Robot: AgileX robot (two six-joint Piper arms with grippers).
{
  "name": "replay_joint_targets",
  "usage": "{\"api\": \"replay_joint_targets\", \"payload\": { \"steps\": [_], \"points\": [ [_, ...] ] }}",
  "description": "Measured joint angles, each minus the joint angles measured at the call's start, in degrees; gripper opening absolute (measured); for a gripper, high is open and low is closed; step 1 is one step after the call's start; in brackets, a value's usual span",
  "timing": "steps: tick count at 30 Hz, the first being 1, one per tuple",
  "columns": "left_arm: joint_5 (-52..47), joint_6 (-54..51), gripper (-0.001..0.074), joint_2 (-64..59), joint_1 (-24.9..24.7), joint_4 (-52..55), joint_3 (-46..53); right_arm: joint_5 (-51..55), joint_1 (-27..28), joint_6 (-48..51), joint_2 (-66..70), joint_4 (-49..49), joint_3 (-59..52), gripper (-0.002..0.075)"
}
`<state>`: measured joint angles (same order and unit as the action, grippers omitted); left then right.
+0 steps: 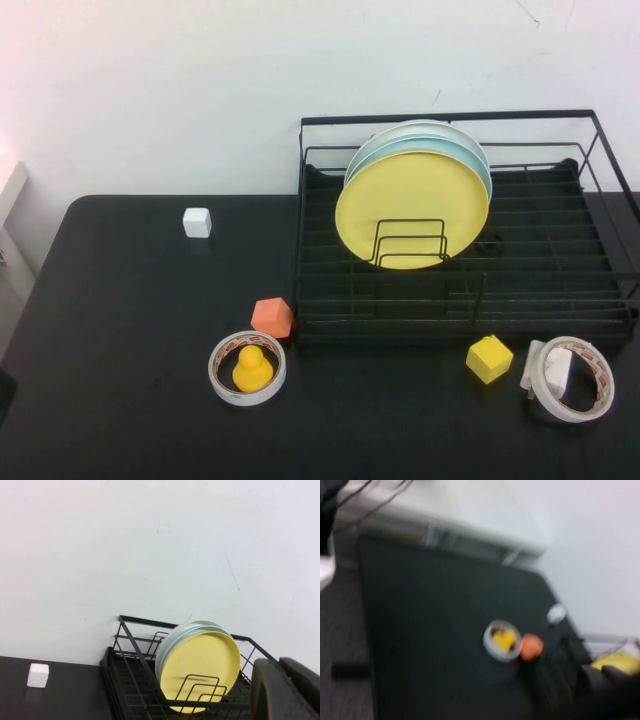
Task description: Place plate on rack
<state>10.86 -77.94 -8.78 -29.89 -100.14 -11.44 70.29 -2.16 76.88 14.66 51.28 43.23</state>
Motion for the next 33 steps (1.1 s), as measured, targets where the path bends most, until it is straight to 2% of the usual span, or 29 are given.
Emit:
{"api": "replay_joint_targets", "payload": {
  "steps": [4, 8, 15, 18, 21, 26, 28, 31, 33],
  "points": [
    [0.00, 0.00, -0.0001, 0.00, 0.00, 0.00, 0.00, -0.41, 0.00, -3.00, -0.10, -11.43, 0.00, 0.0001],
    [0.00, 0.00, -0.0001, 0.00, 0.00, 0.00, 0.00, -11.55, 0.00, -5.79, -0.10, -19.29, -0.13, 0.0001],
    [0.07, 0.00, -0.0001, 0.00, 0.00, 0.00, 0.00, -29.37, 0.00, -7.20, -0.10, -21.09, -1.14, 0.0001],
    [0.13, 0.00, -0.0001, 0.00, 0.00, 0.00, 0.00, -36.17, 0.00, -13.05, -0.95, -21.14, -5.96, 0.0000],
    [0.13, -0.20, -0.0001, 0.00, 0.00, 0.00, 0.00, -44.09, 0.00, -28.89, -4.71, -29.78, -14.69, 0.0000],
    [0.13, -0.20, -0.0001, 0.00, 0.00, 0.00, 0.00, -51.22, 0.00, -68.72, -13.57, -54.81, -29.57, 0.0000],
    [0.13, -0.20, -0.0001, 0.00, 0.00, 0.00, 0.00, -51.33, 0.00, -80.26, -14.96, -61.24, -33.75, 0.0000],
    [0.13, -0.20, -0.0001, 0.00, 0.00, 0.00, 0.00, -49.95, 0.00, -90.85, -15.35, -67.92, -38.07, 0.0000],
    [0.13, -0.20, -0.0001, 0.00, 0.00, 0.00, 0.00, -48.35, 0.00, -94.17, -15.35, -69.82, -39.62, 0.0000]
  ]
}}
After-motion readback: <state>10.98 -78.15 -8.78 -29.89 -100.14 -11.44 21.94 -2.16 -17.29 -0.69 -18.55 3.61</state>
